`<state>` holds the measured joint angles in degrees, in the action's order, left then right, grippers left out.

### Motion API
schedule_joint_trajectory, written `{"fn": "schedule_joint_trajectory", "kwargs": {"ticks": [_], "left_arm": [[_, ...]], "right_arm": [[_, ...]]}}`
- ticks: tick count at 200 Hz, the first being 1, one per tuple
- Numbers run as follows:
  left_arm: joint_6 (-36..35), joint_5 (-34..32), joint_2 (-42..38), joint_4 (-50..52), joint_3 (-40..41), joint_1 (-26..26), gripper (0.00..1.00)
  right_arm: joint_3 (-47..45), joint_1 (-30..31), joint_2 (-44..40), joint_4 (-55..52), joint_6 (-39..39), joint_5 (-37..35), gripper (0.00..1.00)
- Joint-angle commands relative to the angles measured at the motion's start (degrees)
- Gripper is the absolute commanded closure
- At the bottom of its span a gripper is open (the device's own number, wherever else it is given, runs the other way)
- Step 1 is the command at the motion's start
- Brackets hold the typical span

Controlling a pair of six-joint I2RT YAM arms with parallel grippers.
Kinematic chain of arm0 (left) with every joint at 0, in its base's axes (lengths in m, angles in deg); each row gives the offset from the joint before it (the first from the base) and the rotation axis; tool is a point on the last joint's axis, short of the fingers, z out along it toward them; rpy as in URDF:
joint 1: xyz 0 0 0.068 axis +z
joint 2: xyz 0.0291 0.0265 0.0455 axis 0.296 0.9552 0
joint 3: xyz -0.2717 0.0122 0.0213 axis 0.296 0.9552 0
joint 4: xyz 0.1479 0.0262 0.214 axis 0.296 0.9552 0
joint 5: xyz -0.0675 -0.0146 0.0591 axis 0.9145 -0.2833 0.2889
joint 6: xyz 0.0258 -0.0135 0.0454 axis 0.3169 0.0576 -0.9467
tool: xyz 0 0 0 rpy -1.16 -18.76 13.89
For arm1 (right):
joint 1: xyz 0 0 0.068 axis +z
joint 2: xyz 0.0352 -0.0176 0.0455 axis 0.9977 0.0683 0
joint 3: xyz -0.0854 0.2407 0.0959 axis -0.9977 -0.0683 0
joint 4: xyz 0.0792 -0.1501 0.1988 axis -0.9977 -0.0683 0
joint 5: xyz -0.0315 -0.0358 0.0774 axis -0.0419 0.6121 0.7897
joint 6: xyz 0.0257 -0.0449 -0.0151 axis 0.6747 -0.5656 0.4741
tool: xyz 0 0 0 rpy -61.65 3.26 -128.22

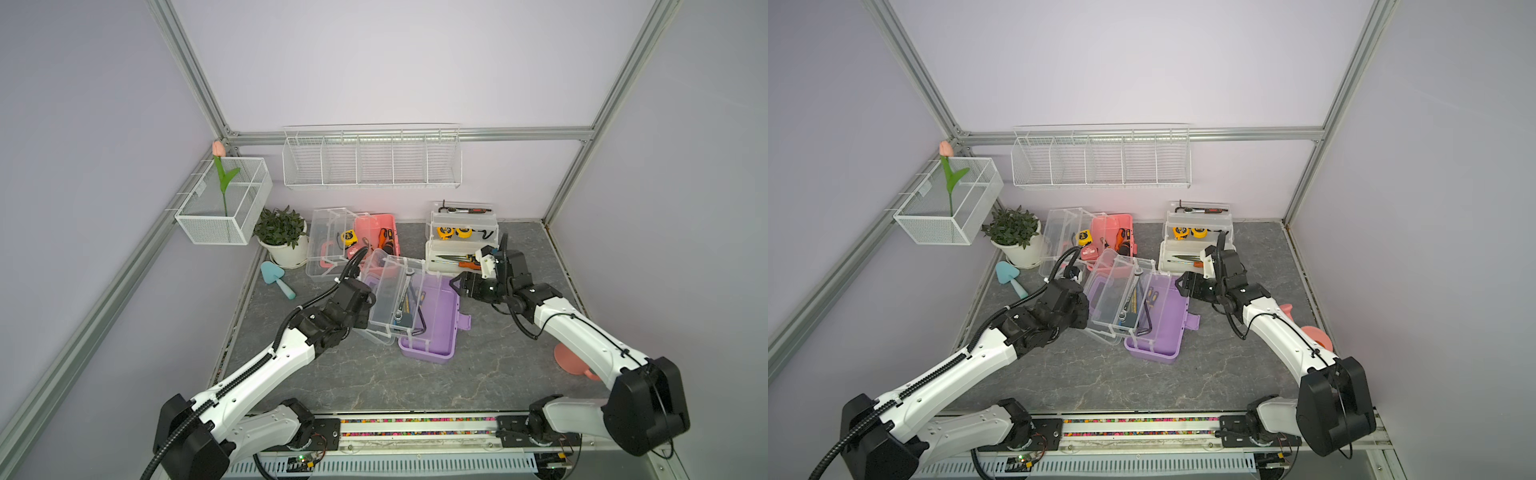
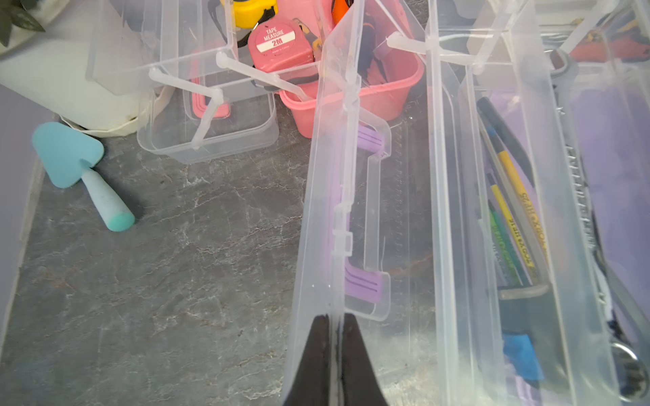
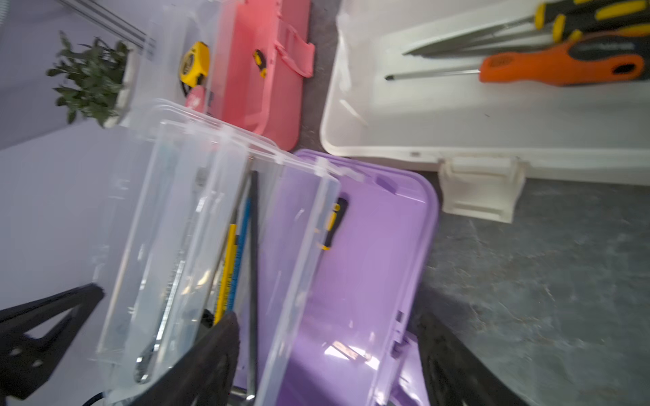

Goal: Close toolboxes
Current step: Close the toolbox lid.

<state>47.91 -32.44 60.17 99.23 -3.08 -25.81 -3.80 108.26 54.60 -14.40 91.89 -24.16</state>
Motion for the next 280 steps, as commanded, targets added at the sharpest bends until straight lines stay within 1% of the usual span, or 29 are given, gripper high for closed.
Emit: {"fn": "schedule_joint_trajectory", "kwargs": {"ticks": [1, 9, 25, 36, 39, 48, 59, 78, 91, 104, 136, 156, 177, 198, 235, 263, 280], "left_arm": [[-1.4, -8.8, 1.2, -3.9, -4.6, -2.8, 1.0], [-2.1, -10.2, 1.9, -3.9, -5.4, -4.2, 1.0], [-3.6, -13.6, 2.9, -3.9, -6.9, -6.5, 1.0], [-4.6, -15.0, 3.3, -4.4, -7.4, -8.0, 1.0], [-4.8, -16.7, 3.4, -4.6, -7.5, -8.4, 1.0], [-5.6, -18.2, 3.6, -5.2, -7.5, -9.4, 1.0], [-6.2, -19.5, 3.7, -6.1, -7.4, -10.4, 1.0], [-6.9, -20.8, 4.0, -7.5, -7.2, -11.8, 1.0], [-7.3, -21.3, 4.2, -8.5, -6.9, -12.5, 1.0], [-7.8, -22.0, 4.4, -9.3, -6.8, -13.4, 1.0], [-9.1, -23.7, 4.6, -10.8, -6.5, -15.5, 1.0], [-9.1, -24.1, 4.4, -11.5, -6.0, -16.3, 1.0], [-8.9, -24.1, 3.9, -12.4, -5.5, -17.1, 1.0], [-8.7, -24.1, 3.6, -13.5, -5.0, -17.9, 1.0], [-8.9, -24.5, 3.0, -14.8, -4.2, -18.9, 1.0], [-8.8, -24.5, 2.5, -16.0, -3.3, -19.5, 1.0], [-8.7, -24.5, 2.2, -16.2, -2.9, -19.8, 1.0]], "right_arm": [[2.6, 2.3, 1.4, 6.5, 4.2, 2.1, 0.22], [3.1, 3.2, 2.2, 9.3, 5.8, 2.8, 0.25], [4.3, 5.1, 4.3, 15.3, 8.9, 5.3, 0.28], [5.2, 6.5, 6.1, 19.3, 10.7, 6.4, 0.29], [5.5, 6.8, 6.4, 20.0, 11.1, 6.5, 0.29], [6.5, 7.7, 7.7, 21.7, 11.9, 6.3, 0.29], [7.4, 8.4, 9.2, 22.7, 13.3, 5.3, 0.29], [7.9, 8.9, 12.0, 26.5, 17.0, 5.7, 0.29], [7.7, 9.4, 14.1, 31.3, 20.1, 6.9, 0.31], [8.5, 10.3, 15.9, 34.4, 21.6, 7.7, 0.34], [11.3, 12.9, 18.8, 35.1, 21.6, 5.7, 0.34], [12.2, 13.3, 20.8, 36.7, 23.9, 5.5, 0.34], [13.1, 13.5, 23.3, 38.4, 26.5, 5.7, 0.36], [14.3, 13.8, 25.6, 40.2, 28.3, 5.9, 0.4], [16.7, 14.1, 27.9, 40.5, 29.2, 5.1, 0.43], [17.3, 14.0, 29.4, 42.1, 30.9, 4.5, 0.52], [17.8, 14.1, 30.2, 43.1, 31.8, 4.4, 0.6]]}}
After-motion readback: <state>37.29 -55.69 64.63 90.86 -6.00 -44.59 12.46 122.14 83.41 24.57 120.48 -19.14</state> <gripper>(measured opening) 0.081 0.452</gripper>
